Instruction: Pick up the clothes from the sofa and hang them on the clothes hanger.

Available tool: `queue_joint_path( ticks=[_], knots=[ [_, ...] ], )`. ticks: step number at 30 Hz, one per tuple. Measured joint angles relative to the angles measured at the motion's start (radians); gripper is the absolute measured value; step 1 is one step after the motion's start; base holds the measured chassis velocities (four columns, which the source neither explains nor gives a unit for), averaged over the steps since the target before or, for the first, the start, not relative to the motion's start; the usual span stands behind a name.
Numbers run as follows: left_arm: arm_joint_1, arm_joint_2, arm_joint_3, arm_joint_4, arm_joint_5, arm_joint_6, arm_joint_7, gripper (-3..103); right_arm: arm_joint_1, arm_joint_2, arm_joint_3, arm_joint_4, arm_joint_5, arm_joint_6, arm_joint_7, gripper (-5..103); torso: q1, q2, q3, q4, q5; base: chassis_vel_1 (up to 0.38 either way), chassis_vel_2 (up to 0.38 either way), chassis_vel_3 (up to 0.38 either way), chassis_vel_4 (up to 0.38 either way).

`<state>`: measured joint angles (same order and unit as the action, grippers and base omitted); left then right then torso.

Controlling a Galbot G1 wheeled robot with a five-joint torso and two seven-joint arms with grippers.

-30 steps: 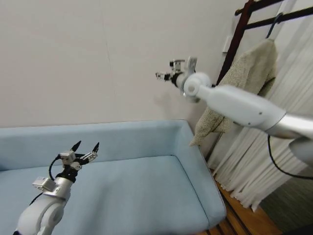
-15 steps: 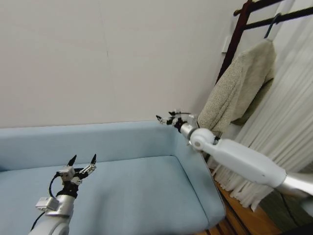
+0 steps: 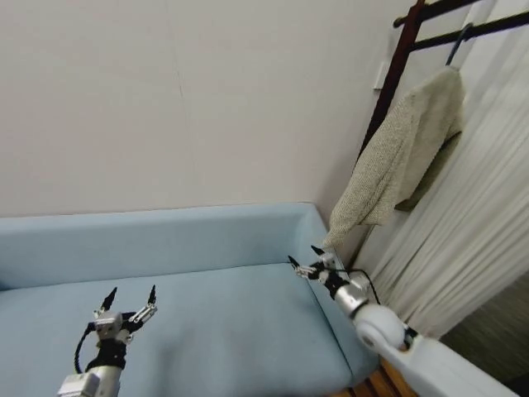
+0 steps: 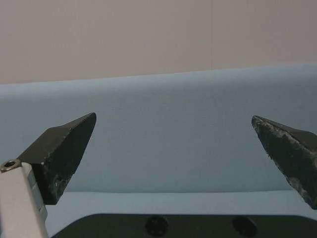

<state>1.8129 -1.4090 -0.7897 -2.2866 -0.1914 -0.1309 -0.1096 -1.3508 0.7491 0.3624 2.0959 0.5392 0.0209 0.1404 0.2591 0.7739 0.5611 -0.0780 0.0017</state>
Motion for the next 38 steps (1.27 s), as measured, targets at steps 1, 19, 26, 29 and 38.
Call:
queue_joint_path(
  ticks=[1,19,26,29,38],
  knots=[
    [0.006,-0.019,0.009,-0.012,0.013,0.010,-0.006,100,-0.050,0.040,0.053,0.028,-0.029,-0.033,-0.013,100,0.000,0.000,0.000,-0.0001,-0.0003,0.000,0.000,0.000,0.000],
    [0.058,-0.048,0.081,-0.139,0.042,0.150,0.051,100,-0.297,0.487,0.333,0.295,-0.183,-0.300,-0.114,100,0.000,0.000,0.000,-0.0001,-0.0002,0.000,0.000,0.000,0.000],
    [0.017,0.025,0.108,-0.139,0.023,0.178,0.088,100,-0.236,0.532,0.318,0.292,-0.196,-0.321,-0.100,100,0.000,0.000,0.000,0.0002,-0.0003,0.000,0.000,0.000,0.000],
    [0.010,0.019,0.102,-0.145,0.027,0.167,0.096,100,-0.248,0.526,0.328,0.314,-0.195,-0.328,-0.102,100,0.000,0.000,0.000,0.0002,-0.0004,0.000,0.000,0.000,0.000],
    [-0.024,-0.011,0.018,-0.156,0.020,0.132,0.133,100,-0.283,0.528,0.321,0.369,-0.197,-0.329,-0.111,100,0.000,0.000,0.000,0.0001,-0.0003,0.000,0.000,0.000,0.000]
  ],
)
